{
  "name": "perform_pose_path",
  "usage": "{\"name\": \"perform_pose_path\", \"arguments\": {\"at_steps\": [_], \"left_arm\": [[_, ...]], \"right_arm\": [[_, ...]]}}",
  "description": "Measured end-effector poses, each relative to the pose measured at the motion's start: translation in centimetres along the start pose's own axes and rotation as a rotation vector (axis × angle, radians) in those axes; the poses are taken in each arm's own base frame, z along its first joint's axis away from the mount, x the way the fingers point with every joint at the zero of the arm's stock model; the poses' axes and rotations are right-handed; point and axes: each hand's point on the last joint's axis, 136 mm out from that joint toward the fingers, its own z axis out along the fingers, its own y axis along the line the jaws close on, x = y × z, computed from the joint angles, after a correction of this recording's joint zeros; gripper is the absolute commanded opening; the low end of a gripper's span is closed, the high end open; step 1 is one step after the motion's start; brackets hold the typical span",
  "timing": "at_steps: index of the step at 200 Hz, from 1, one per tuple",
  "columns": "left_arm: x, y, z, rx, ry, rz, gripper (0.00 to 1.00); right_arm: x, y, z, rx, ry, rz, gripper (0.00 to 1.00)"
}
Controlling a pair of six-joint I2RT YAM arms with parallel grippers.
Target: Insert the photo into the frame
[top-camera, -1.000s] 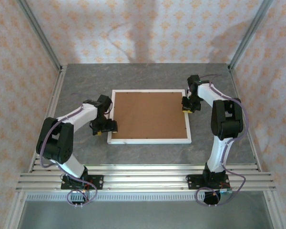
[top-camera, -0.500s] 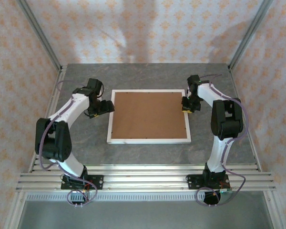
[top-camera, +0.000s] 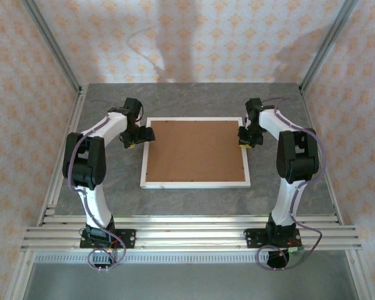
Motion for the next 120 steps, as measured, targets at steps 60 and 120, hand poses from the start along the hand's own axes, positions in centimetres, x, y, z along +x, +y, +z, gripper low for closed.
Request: {"name": "perform_pose_path", "arguments": {"at_steps": [60, 120], "left_arm": [[0.1, 0.7, 1.4, -0.039, 0.022, -0.003, 0.82], [0.2, 0.6, 1.7, -0.033, 0.028, -0.004, 0.80]], "right_arm": [[0.0, 0.0, 0.0, 0.000, 0.000, -0.002, 0.18], [-0.1, 0.0, 0.0, 0.003, 0.007, -0.003, 0.17]]}}
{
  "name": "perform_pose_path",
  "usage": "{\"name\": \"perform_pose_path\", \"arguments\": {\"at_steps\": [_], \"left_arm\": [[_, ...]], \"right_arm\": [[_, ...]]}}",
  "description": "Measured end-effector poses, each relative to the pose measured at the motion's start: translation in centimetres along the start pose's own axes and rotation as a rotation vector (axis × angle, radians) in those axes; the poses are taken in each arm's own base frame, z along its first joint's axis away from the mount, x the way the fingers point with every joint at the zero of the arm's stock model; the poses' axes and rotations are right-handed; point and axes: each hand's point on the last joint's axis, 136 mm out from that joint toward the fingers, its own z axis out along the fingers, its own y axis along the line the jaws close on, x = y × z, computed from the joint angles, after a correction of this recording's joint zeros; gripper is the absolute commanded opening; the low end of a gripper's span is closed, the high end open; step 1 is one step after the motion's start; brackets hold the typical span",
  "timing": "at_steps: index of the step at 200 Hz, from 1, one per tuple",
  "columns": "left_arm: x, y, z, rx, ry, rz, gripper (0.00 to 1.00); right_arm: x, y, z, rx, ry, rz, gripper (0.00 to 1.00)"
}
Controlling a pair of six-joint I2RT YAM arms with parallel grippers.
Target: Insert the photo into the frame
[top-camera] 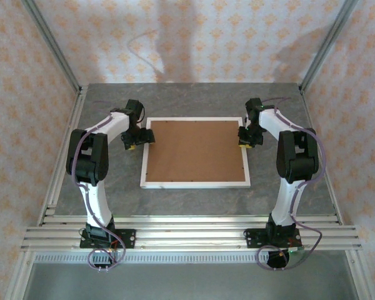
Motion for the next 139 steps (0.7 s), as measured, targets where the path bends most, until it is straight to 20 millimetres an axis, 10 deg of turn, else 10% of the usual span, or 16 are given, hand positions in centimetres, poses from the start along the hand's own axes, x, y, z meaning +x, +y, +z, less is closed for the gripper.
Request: {"name": "perform_pose_path", "arguments": {"at_steps": [53, 89, 139], "left_arm": [[3.6, -1.1, -0.5, 0.061, 0.028, -0.002, 0.80], [6.5, -3.3, -2.9, 0.137, 0.035, 0.015, 0.81], [0.7, -4.7, -8.4, 0.223, -0.144, -0.019, 0.86]], "right_arm": [[-4.6, 1.5, 0.2, -0.004, -0.007, -0.019, 0.17], [-8.9, 2.9, 0.5, -0.012, -0.066, -0.034, 0.36], [-9.3, 2.3, -2.7, 0.019, -0.148, 0.056, 0.80]]}}
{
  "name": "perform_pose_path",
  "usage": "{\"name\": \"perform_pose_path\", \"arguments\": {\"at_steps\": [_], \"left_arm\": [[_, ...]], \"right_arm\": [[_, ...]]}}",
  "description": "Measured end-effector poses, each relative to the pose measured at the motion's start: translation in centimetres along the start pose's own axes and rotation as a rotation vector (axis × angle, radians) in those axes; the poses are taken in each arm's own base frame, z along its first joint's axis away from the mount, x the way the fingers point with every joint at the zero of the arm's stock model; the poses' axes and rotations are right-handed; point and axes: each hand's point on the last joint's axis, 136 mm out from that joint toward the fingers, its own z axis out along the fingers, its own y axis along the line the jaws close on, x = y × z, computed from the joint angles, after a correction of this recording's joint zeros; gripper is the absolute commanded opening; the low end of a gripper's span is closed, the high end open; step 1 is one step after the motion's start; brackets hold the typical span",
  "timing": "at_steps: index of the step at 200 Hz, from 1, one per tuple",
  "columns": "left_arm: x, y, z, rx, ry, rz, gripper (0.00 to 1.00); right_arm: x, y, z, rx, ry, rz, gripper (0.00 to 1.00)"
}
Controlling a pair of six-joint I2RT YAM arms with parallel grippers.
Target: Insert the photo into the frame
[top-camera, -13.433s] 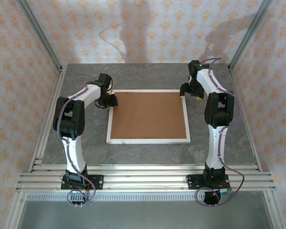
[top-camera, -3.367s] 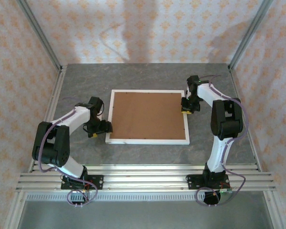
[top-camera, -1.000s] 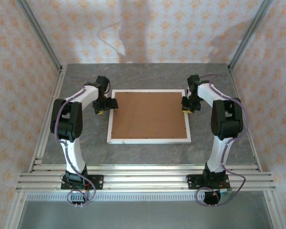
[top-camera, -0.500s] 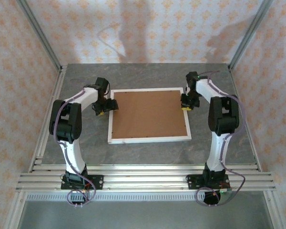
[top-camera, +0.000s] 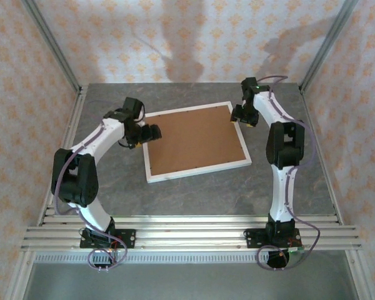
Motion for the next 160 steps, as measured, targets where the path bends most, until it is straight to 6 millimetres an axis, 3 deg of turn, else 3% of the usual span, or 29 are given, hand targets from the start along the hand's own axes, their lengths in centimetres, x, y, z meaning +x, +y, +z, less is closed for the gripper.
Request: {"name": "perform_pose_path", "arguments": {"at_steps": [19, 33, 40, 54, 73, 89, 113, 135, 160], "left_arm": [[-5.5, -0.9, -1.1, 0.039, -0.114, -0.011, 0.87], [-9.8, -1.4, -1.0, 0.052, -0.191, -0.003, 0.87], [-11.7, -1.6, -0.7, 0.056, -0.222, 0.005, 0.87], [-15.0, -1.8, 1.1, 0.064, -0.258, 0.026, 0.91], [-17.7, -2.2, 4.3, 0.075, -0.258, 0.054, 1.00], [-18.1, -1.7, 7.5, 0.067, -0.230, 0.065, 1.00], [-16.8, -0.2, 11.4, 0.044, -0.161, 0.063, 1.00], [-16.6, -0.1, 12.3, 0.061, -0.148, 0.073, 1.00], [-16.4, -0.2, 12.7, 0.079, -0.151, 0.085, 0.99]], "right_arm": [[2.5, -0.8, -2.9, 0.001, -0.017, 0.048, 0.91], [5.2, -1.3, -5.2, 0.002, -0.026, 0.088, 1.00], [6.5, -1.4, -6.1, 0.002, -0.030, 0.103, 0.99], [9.8, -1.1, -7.2, -0.002, -0.031, 0.125, 0.99], [15.1, 0.0, -7.0, -0.005, 0.008, 0.135, 0.99], [19.2, 1.0, -5.8, 0.000, 0.057, 0.154, 0.99], [23.3, 1.0, -3.8, -0.010, 0.079, 0.260, 0.99], [25.3, 0.5, -2.4, -0.046, 0.073, 0.399, 0.99], [25.4, 1.2, -1.1, -0.100, 0.059, 0.503, 0.99]]}}
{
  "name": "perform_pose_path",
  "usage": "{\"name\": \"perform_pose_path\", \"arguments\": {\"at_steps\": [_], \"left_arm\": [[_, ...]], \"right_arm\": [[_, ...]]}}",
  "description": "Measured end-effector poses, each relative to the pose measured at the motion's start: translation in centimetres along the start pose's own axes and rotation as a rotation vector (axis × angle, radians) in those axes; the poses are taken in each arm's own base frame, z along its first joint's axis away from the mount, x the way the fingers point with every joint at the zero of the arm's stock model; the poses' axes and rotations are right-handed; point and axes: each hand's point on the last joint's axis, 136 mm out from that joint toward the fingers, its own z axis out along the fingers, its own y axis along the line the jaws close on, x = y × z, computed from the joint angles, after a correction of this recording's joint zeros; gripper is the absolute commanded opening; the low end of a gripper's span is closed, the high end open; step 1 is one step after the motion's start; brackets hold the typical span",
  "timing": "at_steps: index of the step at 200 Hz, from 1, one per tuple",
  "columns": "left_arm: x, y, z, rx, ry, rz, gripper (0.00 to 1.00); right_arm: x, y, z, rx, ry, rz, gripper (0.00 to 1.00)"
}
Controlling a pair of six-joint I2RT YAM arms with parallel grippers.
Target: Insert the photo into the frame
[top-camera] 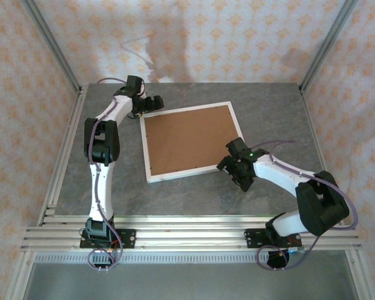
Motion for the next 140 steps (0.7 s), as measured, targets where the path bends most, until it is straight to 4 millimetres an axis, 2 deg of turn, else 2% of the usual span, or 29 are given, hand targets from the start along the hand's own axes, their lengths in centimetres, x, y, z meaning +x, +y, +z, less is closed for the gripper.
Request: {"name": "perform_pose_path", "arguments": {"at_steps": [21, 50, 86, 122, 140], "left_arm": [[0.5, -0.1, -0.3, 0.018, -0.008, 0.013, 0.99], [3.0, -0.3, -1.6, 0.051, 0.030, 0.006, 0.98], [6.9, -0.2, -3.7, 0.076, 0.094, -0.030, 0.98], [9.7, 0.8, -5.5, 0.061, 0.104, -0.063, 0.97], [10.5, 1.1, -6.0, 0.056, 0.097, -0.073, 0.97]], "right_arm": [[-0.7, 2.1, 0.5, -0.081, -0.026, 0.041, 0.99], [-1.9, 4.7, 1.3, -0.169, -0.061, 0.062, 1.00], [-2.1, 5.0, 1.8, -0.110, -0.052, 0.055, 0.99], [-2.6, 5.0, 2.0, -0.064, -0.003, 0.053, 1.00], [-3.2, 5.3, 2.0, -0.050, 0.021, 0.045, 0.99]]}}
